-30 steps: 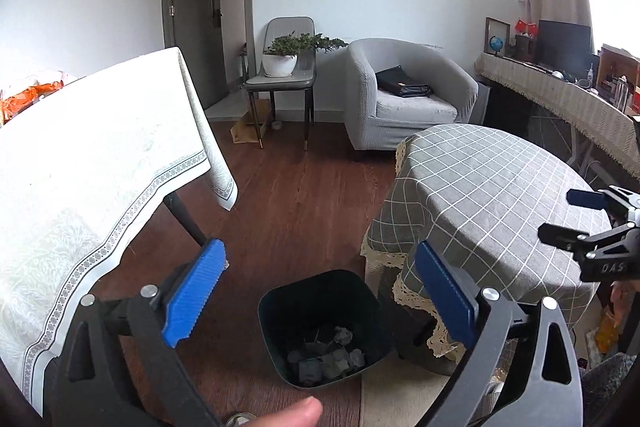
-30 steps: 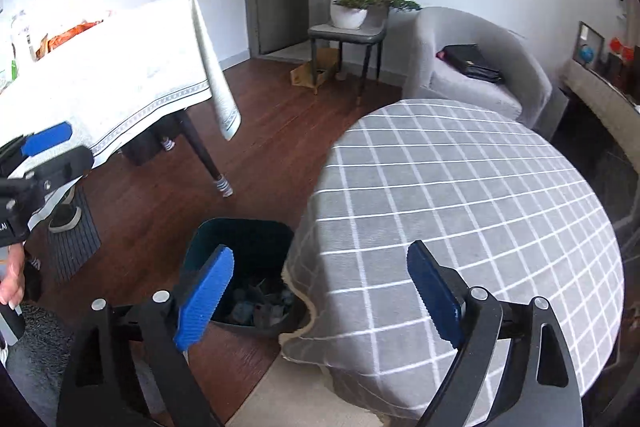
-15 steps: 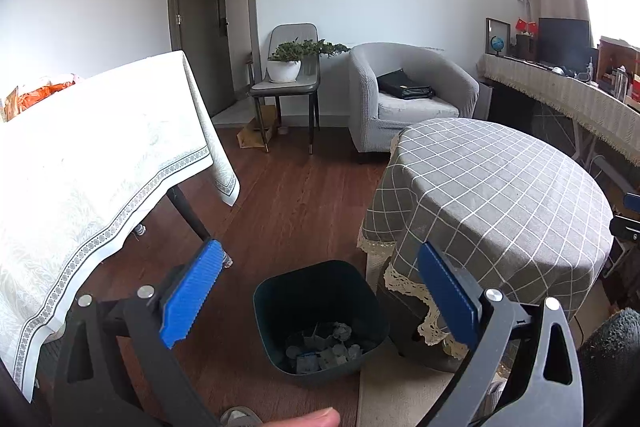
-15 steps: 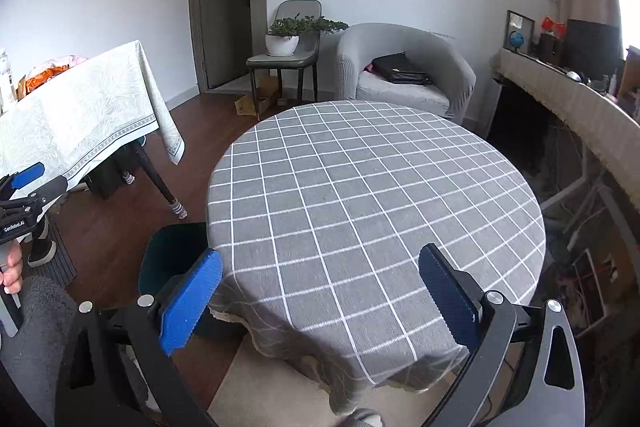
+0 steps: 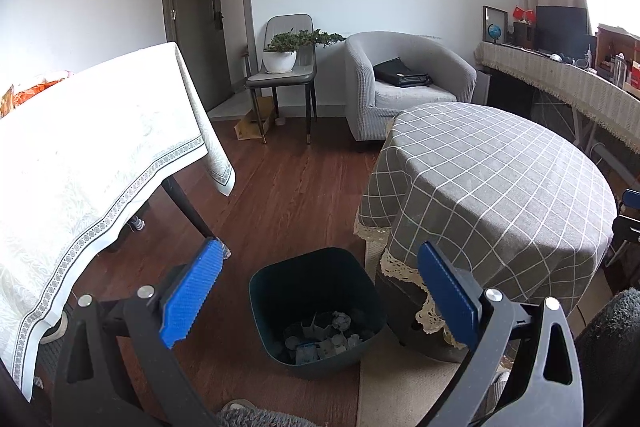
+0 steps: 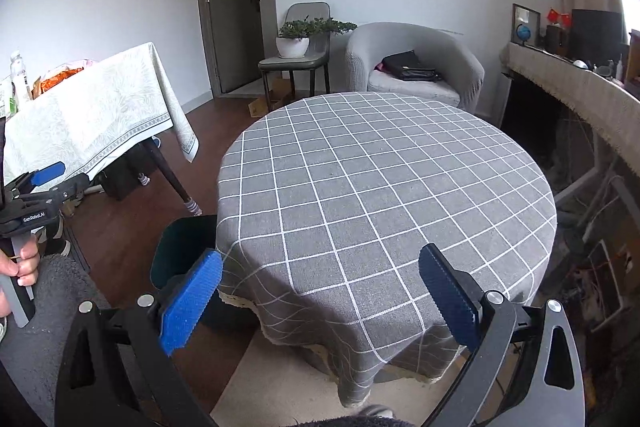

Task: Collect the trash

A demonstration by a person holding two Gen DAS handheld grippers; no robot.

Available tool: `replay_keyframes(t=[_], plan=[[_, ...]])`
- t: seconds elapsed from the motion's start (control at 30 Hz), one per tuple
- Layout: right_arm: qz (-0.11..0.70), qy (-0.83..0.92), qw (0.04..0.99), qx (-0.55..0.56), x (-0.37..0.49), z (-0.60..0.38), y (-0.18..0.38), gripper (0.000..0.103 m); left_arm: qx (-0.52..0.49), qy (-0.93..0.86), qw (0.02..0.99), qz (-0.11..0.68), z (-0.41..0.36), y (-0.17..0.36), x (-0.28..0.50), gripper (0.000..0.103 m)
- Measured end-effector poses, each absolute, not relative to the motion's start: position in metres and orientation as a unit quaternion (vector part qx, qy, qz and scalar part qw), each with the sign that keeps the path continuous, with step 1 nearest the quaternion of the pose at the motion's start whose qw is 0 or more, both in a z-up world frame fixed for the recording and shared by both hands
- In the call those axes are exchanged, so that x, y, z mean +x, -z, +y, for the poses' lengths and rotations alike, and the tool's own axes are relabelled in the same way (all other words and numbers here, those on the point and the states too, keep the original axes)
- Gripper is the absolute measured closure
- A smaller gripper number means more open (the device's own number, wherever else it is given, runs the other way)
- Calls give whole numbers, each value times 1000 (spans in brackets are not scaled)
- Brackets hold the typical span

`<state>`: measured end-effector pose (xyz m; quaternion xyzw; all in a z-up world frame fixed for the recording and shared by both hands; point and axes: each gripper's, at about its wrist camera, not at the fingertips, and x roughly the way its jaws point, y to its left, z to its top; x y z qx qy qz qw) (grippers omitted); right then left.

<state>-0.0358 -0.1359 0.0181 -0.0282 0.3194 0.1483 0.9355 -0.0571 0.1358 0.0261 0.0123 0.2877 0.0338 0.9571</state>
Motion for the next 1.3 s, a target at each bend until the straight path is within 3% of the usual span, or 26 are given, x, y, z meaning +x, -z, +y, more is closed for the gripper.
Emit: replay_keyframes(t=[1.3], plan=[[329, -171, 928, -38, -35, -112, -18, 3, -6, -30, 948, 317, 138, -20, -50, 3]])
